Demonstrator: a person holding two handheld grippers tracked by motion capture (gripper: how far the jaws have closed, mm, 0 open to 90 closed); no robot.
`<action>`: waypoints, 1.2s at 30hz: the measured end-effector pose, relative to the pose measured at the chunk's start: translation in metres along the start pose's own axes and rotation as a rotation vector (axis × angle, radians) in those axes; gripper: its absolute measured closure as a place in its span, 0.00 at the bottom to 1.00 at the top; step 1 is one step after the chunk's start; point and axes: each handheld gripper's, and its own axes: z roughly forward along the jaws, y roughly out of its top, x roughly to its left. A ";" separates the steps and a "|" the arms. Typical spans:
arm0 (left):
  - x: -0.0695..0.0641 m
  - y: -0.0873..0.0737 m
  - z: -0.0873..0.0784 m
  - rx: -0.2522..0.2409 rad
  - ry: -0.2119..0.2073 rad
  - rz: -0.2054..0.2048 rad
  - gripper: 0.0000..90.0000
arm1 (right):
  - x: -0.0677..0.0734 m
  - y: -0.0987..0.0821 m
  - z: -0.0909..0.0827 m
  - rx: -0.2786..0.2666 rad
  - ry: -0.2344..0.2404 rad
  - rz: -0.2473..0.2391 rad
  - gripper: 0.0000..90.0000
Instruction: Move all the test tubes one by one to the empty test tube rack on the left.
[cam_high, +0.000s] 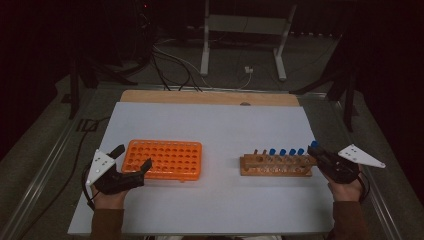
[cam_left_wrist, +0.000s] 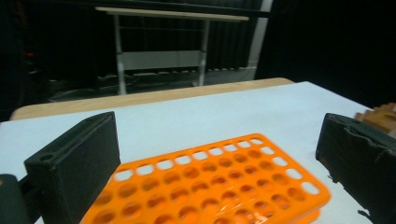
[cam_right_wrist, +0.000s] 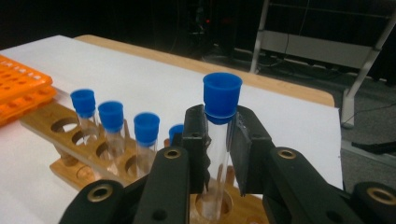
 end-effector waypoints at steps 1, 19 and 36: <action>-0.001 0.002 0.002 0.001 -0.011 0.002 0.01 | 0.000 0.000 0.000 0.000 0.000 0.000 0.86; -0.015 0.028 0.020 -0.066 -0.072 0.007 0.01 | 0.030 0.029 -0.016 -0.029 0.081 -0.048 0.86; -0.041 0.030 0.047 -0.061 -0.180 0.010 0.01 | 0.063 0.036 0.015 -0.014 0.240 -0.025 0.86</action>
